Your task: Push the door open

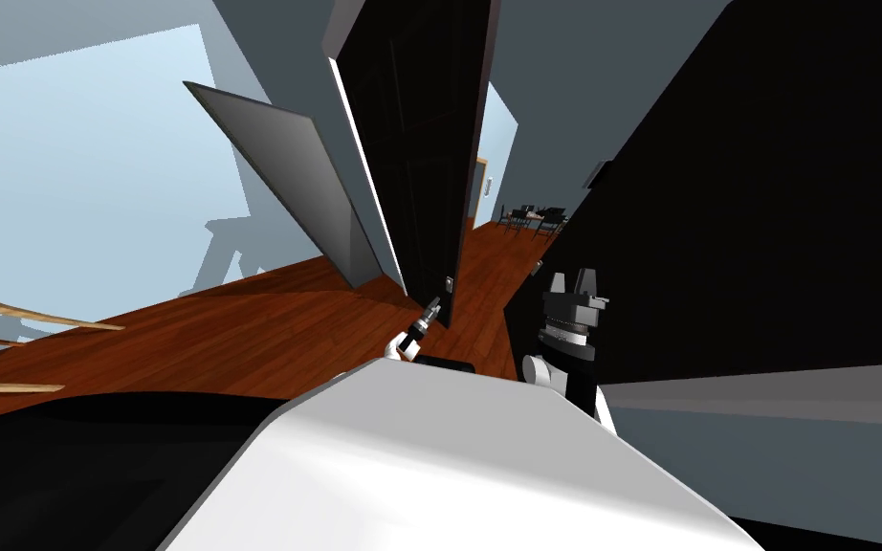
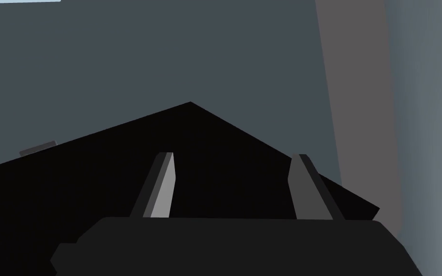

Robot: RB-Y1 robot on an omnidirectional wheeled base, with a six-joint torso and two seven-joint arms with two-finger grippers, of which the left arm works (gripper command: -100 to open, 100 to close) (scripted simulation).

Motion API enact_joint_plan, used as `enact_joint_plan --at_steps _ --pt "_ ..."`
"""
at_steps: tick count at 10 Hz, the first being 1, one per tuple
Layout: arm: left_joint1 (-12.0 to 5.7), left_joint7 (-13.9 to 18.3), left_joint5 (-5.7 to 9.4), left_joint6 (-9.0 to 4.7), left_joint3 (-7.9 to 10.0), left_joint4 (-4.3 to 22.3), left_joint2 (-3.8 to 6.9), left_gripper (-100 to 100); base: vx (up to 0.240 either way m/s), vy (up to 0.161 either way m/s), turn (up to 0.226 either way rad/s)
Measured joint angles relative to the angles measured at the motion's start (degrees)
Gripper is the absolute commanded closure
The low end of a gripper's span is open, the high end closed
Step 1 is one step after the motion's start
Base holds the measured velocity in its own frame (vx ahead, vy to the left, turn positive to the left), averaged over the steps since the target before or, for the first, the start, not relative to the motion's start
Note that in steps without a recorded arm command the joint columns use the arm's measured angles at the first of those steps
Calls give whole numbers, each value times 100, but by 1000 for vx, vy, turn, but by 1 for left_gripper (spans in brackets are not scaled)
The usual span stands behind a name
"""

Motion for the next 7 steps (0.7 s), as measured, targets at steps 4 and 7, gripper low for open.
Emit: enact_joint_plan --at_steps 4,7 --pt "-246 114 -39 -167 -144 687 -19 -100 151 80 -17" --pt "-327 193 -67 -196 -239 935 -7 -100 101 45 -7"
